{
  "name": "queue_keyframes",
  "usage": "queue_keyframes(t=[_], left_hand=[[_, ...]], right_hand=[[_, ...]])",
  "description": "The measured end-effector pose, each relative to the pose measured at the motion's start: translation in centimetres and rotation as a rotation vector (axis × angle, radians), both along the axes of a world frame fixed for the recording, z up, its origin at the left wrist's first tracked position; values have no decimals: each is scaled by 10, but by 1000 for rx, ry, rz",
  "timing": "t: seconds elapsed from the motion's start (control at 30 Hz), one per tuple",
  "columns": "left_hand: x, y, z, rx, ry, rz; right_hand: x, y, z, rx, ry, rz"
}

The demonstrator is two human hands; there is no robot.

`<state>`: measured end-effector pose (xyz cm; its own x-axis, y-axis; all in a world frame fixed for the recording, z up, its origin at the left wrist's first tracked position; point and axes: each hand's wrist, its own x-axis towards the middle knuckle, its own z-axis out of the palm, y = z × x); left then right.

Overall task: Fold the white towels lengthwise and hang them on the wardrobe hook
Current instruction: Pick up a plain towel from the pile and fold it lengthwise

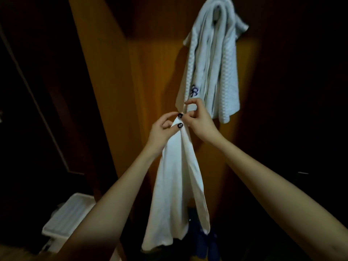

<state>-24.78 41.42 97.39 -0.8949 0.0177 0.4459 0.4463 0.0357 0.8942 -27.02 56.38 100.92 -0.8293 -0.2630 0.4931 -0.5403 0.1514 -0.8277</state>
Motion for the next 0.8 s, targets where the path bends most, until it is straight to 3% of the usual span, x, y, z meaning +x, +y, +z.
queue_keyframes(t=[0.3, 0.5, 0.7, 0.8], left_hand=[[-38, 53, 47, -61, 157, 107], [-50, 74, 66, -105, 296, 123], [-64, 63, 72, -101, 300, 134], [-66, 59, 76, -121, 282, 105]], right_hand=[[-8, 51, 0, -211, -65, -91], [-1, 61, -34, 106, -70, -248], [-7, 89, -34, 175, 24, -451], [-7, 104, -28, 172, 80, -441]])
